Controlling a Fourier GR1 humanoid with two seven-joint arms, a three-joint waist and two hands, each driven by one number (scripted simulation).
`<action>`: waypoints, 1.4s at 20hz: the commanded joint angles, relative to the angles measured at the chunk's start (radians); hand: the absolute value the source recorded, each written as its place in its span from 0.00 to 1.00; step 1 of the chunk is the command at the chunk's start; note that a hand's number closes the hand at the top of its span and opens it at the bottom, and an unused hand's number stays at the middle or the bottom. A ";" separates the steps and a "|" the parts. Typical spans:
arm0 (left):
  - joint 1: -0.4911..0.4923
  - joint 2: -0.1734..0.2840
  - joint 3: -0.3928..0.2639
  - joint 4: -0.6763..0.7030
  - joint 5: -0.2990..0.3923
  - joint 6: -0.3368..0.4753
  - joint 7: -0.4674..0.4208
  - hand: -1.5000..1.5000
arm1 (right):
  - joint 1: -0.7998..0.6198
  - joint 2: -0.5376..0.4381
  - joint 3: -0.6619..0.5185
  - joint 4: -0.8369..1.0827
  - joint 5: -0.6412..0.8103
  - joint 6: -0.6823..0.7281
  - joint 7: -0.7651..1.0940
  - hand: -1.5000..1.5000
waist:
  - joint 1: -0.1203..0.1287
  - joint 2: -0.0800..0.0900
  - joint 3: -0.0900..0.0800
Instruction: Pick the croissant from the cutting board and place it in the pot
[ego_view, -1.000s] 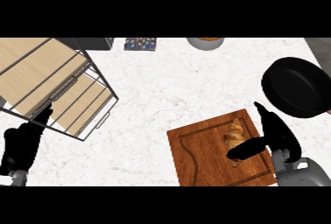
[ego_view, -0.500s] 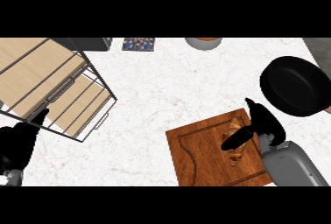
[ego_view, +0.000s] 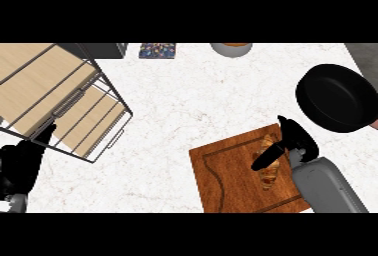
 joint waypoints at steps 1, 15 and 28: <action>0.004 -0.031 0.016 0.043 -0.009 -0.012 -0.038 0.50 | -0.047 0.063 0.010 0.077 0.055 -0.001 0.142 0.00 | 0.000 0.001 0.000; 0.008 -0.051 0.092 -0.013 -0.056 -0.080 0.009 0.50 | -0.017 0.097 -0.027 0.197 0.132 0.028 -0.085 1.00 | 0.001 0.001 0.000; -0.016 -0.099 0.135 0.012 -0.098 -0.127 0.022 0.50 | -0.069 0.089 0.022 0.115 0.204 0.141 -0.227 1.00 | 0.007 0.001 0.000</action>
